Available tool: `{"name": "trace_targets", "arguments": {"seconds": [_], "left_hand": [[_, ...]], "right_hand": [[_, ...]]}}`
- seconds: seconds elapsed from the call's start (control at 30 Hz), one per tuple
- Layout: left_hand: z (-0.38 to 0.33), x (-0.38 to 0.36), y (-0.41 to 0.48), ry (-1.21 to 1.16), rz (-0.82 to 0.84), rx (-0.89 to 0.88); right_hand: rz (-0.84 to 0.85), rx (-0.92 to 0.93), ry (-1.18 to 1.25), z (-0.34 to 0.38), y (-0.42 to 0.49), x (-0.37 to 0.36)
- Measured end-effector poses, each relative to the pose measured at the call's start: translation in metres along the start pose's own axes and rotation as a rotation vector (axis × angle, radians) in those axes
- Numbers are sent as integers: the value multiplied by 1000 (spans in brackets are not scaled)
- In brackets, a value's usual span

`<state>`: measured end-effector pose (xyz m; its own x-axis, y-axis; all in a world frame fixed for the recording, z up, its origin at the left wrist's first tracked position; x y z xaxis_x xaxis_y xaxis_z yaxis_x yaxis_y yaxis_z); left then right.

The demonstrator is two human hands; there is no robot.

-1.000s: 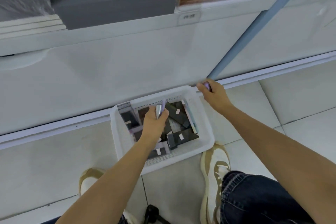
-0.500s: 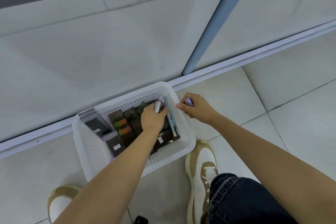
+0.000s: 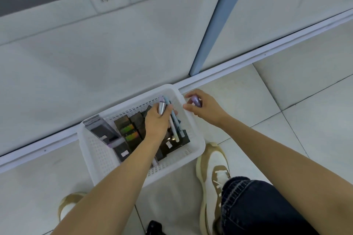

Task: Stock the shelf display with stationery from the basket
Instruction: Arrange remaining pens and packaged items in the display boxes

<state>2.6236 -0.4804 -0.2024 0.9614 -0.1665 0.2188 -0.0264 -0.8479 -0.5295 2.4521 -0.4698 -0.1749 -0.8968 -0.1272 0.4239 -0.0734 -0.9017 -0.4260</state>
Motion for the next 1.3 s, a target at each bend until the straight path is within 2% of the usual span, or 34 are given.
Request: {"name": "trace_targets", "arguments": {"seconds": [0.1, 0.2, 0.33, 0.43, 0.6, 0.73, 1.0, 1.13, 1.3], "left_hand": [[-29, 29, -13, -18, -62, -106], [-62, 52, -30, -124, -91, -171], [-116, 70, -59, -208, -42, -255], [-159, 84, -88, -235, -7, -354], [-239, 110, -141, -220, 2, -502], [-318, 140, -188, -208, -61, -634], [-438, 183, -265, -186, -35, -890], [-465, 199, -276, -173, -35, -962], [-476, 208, -272, -159, -56, -997]], "right_hand": [[-82, -2, 157, 27, -3, 13], [-45, 26, 324, 69, -10, 14], [41, 232, 314, 146, -34, 15], [40, 337, 369, 203, -58, 25], [-78, 540, 479, 295, -104, 65], [-200, 722, 469, 371, -152, 115], [-447, 1000, 417, 491, -223, 210], [-598, 1057, 374, 523, -228, 240], [-655, 1003, 298, 538, -198, 246]]}}
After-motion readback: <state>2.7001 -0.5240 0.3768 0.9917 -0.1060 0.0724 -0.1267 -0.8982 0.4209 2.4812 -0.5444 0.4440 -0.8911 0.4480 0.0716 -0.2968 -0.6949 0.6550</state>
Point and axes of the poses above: each hand's wrist, its own y-axis towards the middle knuckle, its own x-axis out of the back of the hand, z = x × y, the point moved 10 cm from there along y, towards the middle knuckle, and after that the axes turned 2 degrees about -z, right-handed, at the moved point
